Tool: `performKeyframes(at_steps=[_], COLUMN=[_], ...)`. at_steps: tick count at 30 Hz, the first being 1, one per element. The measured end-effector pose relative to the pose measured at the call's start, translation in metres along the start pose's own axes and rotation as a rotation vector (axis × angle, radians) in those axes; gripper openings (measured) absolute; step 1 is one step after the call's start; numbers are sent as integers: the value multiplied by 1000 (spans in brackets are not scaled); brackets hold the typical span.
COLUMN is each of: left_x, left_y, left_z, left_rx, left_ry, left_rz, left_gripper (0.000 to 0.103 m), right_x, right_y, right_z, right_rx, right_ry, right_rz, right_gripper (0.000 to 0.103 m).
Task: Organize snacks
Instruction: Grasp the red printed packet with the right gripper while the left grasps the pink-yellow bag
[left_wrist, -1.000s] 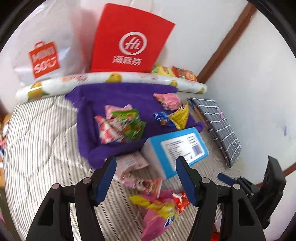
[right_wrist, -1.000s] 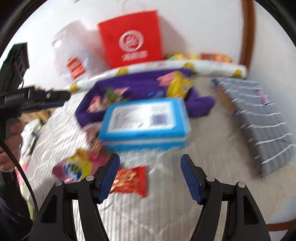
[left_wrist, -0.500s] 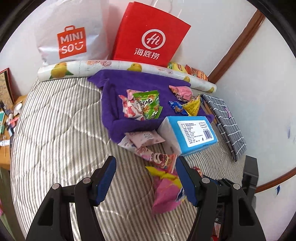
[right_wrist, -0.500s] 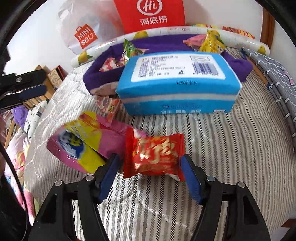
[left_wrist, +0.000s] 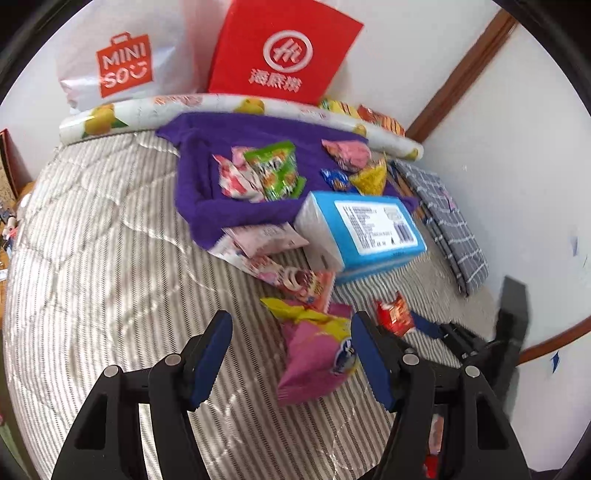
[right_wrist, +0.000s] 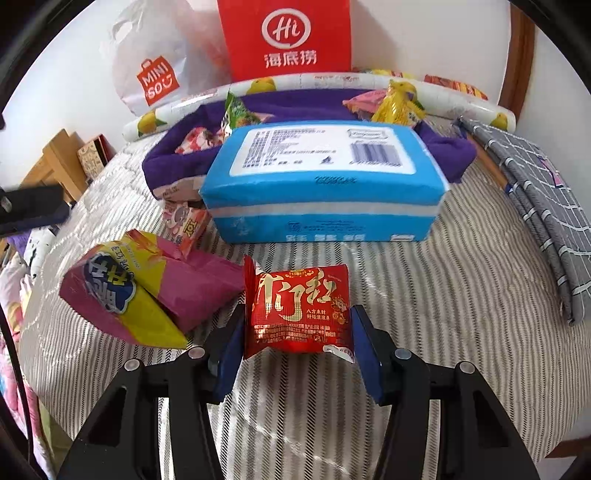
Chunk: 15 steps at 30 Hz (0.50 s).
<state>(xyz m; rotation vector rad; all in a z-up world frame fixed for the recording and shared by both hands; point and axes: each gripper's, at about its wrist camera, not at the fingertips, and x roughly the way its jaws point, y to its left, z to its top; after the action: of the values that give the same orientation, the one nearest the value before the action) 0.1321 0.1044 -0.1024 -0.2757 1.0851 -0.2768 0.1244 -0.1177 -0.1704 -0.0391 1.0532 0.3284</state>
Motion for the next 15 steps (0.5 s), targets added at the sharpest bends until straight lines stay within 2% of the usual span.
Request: performKeyframes(at_steps=[6,15], left_x=[21,56], left_y=[-11,-30], left_z=[-7,-16], left_rx=[5,52], left_ry=[52,150], left_rz=[-23,17], left_gripper=[65,65], right_x=[-25,-42], right_y=[-23,-51], right_z=[2,5], right_rx=[22,65], right_ry=[-55,-93], right_rz=[3,-18], right_gripper=[54,54])
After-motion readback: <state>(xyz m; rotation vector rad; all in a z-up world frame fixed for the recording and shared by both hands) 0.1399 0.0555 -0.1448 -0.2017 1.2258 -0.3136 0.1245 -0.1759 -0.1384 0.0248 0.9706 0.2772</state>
